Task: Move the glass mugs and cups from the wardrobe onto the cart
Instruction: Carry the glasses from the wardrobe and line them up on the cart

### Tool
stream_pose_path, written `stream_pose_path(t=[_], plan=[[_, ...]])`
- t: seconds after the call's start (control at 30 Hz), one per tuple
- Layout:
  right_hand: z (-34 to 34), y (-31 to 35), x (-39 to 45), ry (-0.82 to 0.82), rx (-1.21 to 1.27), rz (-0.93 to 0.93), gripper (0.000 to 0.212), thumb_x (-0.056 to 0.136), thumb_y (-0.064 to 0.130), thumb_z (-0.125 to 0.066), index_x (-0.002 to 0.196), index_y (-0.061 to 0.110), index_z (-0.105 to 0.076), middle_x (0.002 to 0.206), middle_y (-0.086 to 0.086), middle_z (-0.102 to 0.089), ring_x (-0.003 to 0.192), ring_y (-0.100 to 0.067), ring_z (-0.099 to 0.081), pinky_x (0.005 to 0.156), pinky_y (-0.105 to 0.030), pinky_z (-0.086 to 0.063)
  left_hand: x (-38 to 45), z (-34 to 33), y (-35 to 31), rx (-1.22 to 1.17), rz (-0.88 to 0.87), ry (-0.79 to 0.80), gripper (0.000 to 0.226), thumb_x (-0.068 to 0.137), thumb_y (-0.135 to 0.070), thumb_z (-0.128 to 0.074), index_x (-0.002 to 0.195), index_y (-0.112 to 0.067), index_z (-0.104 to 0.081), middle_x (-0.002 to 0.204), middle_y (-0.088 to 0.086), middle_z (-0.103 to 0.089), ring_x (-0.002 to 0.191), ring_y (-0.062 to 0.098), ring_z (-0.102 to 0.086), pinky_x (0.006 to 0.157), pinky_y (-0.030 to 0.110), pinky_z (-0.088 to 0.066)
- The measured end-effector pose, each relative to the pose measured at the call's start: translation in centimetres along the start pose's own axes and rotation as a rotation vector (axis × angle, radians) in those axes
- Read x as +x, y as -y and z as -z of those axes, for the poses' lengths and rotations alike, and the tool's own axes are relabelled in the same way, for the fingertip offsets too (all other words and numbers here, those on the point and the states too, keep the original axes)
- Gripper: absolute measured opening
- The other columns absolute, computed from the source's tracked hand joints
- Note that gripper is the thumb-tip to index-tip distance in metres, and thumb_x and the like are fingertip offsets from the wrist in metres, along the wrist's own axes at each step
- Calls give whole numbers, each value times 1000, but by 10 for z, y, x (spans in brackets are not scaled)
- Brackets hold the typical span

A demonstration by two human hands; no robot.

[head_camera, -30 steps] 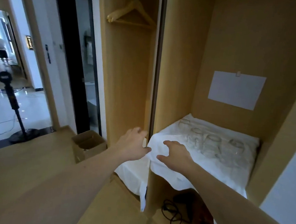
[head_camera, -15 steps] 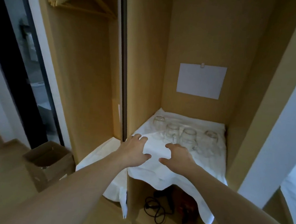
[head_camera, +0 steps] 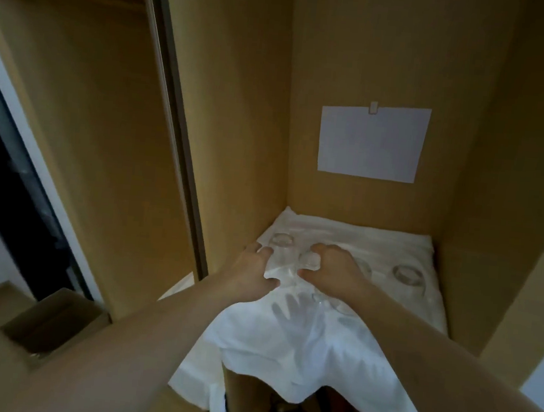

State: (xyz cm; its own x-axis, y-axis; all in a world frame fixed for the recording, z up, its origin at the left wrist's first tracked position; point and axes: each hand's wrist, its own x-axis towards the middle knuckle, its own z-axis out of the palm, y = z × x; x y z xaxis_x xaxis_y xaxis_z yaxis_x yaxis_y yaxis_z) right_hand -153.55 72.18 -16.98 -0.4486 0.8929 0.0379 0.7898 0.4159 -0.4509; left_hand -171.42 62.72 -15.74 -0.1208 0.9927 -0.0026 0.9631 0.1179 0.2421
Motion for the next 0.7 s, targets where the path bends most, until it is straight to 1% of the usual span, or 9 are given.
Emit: stream_pose_path(t=[0.07, 0.13, 0.23, 0.33, 0.4, 0.5, 0.6, 0.63, 0.7], plan=[[-7, -4, 20, 42, 4, 1, 67, 83, 55, -69, 138, 22, -52, 132, -8, -58, 123, -31, -54, 101, -41, -47, 22, -7, 5, -24, 6, 6, 72, 96, -45, -63, 155, -16, -33, 155, 9, -36, 139, 31, -38, 107, 37, -40], [-14, -8, 41, 69, -14, 1, 67, 83, 56, -69, 137, 21, -52, 133, -10, -57, 125, -32, -52, 104, -42, -45, 45, -14, 10, -23, 12, 13, 73, 95, -45, -64, 155, -19, -32, 154, 8, -39, 136, 32, -41, 105, 37, -42], [-19, -13, 68, 98, -40, 4, 74, 83, 56, -70, 144, 20, -47, 140, -12, -52, 131, -34, -46, 108, -43, -41, 75, -19, 16, -61, 9, -32, 74, 91, -43, -68, 152, -23, -33, 148, 9, -44, 129, 32, -47, 101, 38, -46], [-23, -13, 90, 164, -102, -4, 80, 79, 56, -75, 145, 23, -43, 139, -11, -48, 131, -34, -43, 105, -42, -43, 101, -22, 24, -53, 13, -69, 83, 88, -44, -71, 155, -21, -28, 153, 11, -38, 133, 34, -45, 102, 39, -45], [-27, -10, 99, 263, -174, -30, 85, 75, 51, -80, 145, 23, -41, 138, -11, -43, 130, -34, -42, 103, -42, -45, 114, -25, 27, -57, 9, -56, 91, 84, -43, -75, 158, -25, -25, 157, 12, -31, 136, 35, -42, 105, 42, -45], [-33, -6, 111, 424, -284, -77, 91, 73, 39, -86, 145, 20, -34, 138, -12, -36, 130, -35, -38, 103, -45, -47, 134, -27, 29, -70, -18, 6, 102, 77, -37, -83, 159, -30, -21, 160, 14, -24, 140, 37, -38, 108, 42, -44], [-38, -5, 119, 474, -410, -82, 91, 71, 23, -89, 140, 19, -30, 135, -12, -34, 125, -36, -40, 93, -44, -51, 156, -27, 26, 6, -75, 97, 114, 70, -34, -89, 159, -26, -20, 156, 14, -27, 140, 35, -37, 110, 41, -41], [-39, -6, 121, 476, -441, -88, 92, 69, 20, -89, 138, 19, -30, 133, -12, -34, 121, -37, -43, 88, -42, -52, 163, -27, 23, 30, -81, 159, 114, 68, -33, -91, 158, -25, -22, 153, 12, -32, 137, 34, -41, 108, 42, -44], [-43, -7, 125, 456, -483, -100, 94, 64, 17, -91, 136, 20, -30, 127, -11, -36, 113, -35, -48, 79, -39, -52, 173, -29, 16, 112, -68, 257, 105, 66, -32, -93, 150, -23, -30, 140, 9, -41, 126, 32, -50, 97, 43, -50]])
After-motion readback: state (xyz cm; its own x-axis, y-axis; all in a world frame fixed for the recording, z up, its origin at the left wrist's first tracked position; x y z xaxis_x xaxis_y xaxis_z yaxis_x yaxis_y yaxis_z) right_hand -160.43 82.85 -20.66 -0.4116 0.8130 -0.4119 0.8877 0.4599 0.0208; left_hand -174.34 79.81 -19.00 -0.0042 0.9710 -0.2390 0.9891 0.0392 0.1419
